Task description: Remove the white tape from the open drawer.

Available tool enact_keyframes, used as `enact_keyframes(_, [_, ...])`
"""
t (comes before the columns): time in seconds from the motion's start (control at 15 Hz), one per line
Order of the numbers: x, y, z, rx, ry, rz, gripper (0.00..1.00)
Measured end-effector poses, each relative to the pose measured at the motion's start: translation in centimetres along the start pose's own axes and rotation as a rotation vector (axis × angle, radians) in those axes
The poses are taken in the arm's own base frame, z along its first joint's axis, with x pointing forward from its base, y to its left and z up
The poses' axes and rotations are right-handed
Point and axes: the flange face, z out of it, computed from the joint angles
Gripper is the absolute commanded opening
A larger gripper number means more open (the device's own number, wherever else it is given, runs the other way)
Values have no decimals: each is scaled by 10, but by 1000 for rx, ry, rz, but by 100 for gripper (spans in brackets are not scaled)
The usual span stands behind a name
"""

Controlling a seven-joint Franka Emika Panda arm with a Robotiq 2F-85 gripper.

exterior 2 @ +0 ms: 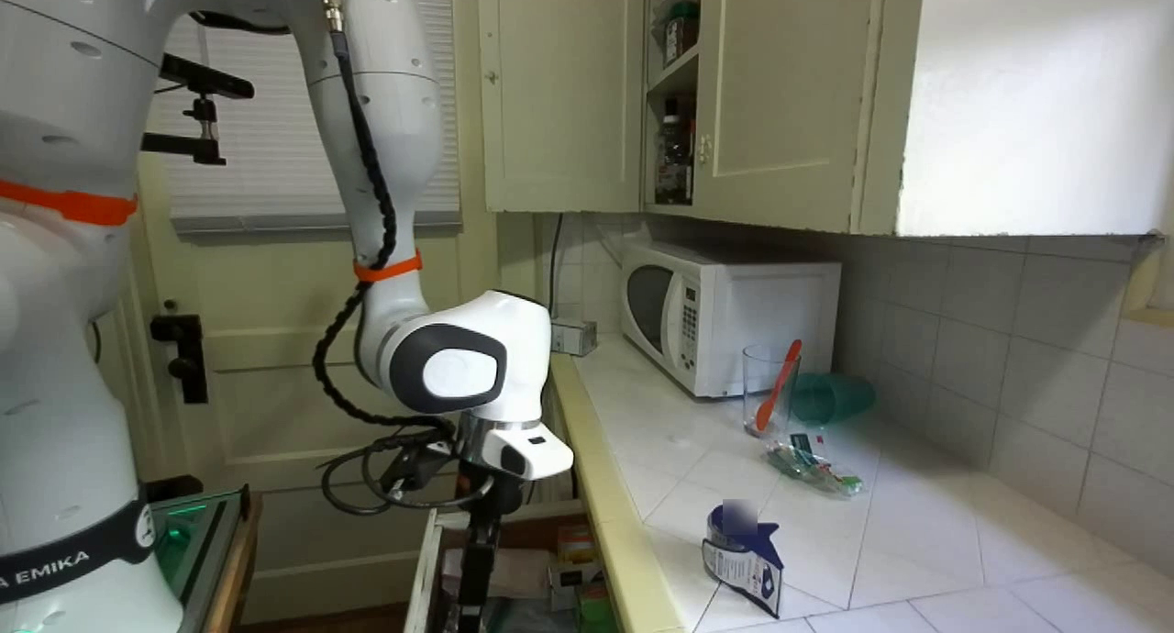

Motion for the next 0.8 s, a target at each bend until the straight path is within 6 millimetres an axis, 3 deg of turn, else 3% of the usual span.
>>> enact_keyframes(0.47, [10, 13, 28, -105, 97, -48, 100])
enact_keyframes(0.8, [4, -3, 37, -254, 164, -221, 100])
